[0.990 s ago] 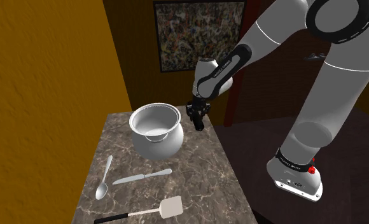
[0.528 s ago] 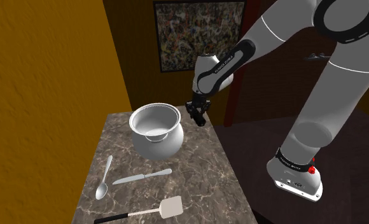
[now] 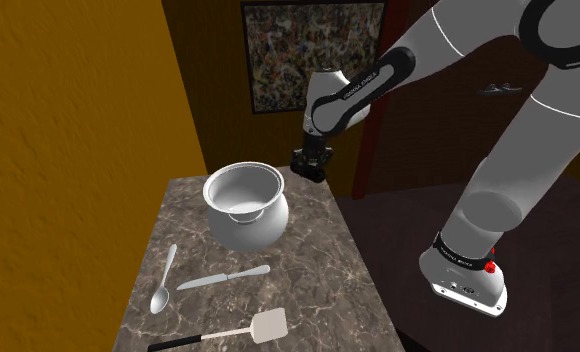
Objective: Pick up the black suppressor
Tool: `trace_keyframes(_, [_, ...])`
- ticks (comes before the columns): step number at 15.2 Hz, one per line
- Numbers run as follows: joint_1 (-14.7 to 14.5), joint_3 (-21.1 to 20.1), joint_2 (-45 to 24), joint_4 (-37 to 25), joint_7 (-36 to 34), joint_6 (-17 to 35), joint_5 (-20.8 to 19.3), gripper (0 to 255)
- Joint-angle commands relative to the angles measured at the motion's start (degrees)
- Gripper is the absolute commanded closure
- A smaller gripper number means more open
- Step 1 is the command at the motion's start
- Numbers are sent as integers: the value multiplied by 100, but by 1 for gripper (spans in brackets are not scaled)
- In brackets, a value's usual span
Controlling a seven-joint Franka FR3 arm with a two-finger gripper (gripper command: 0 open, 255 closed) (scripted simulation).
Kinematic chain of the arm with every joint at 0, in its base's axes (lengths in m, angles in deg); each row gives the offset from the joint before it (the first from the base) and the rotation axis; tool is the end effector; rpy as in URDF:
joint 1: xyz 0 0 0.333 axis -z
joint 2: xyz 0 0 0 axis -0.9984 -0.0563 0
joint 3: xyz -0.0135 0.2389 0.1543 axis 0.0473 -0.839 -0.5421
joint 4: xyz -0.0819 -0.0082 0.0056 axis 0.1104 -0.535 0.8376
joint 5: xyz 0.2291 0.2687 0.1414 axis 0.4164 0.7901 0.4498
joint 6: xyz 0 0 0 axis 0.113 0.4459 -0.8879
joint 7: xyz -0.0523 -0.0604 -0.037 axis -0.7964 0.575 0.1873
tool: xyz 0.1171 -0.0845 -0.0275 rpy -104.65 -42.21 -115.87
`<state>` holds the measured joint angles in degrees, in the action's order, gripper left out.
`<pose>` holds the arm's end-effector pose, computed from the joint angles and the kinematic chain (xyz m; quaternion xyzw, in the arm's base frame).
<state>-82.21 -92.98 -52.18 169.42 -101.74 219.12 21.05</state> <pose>0.4690 0.0266 0.2684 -0.9512 0.3045 -0.0235 0.0434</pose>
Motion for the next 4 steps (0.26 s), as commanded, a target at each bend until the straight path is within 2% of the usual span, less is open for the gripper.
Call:
trace_keyframes(1, [4,6,97,-65,-5,-163,-3,255])
trace_keyframes(4, [5,9,161,-98,-9,-260,-4,255])
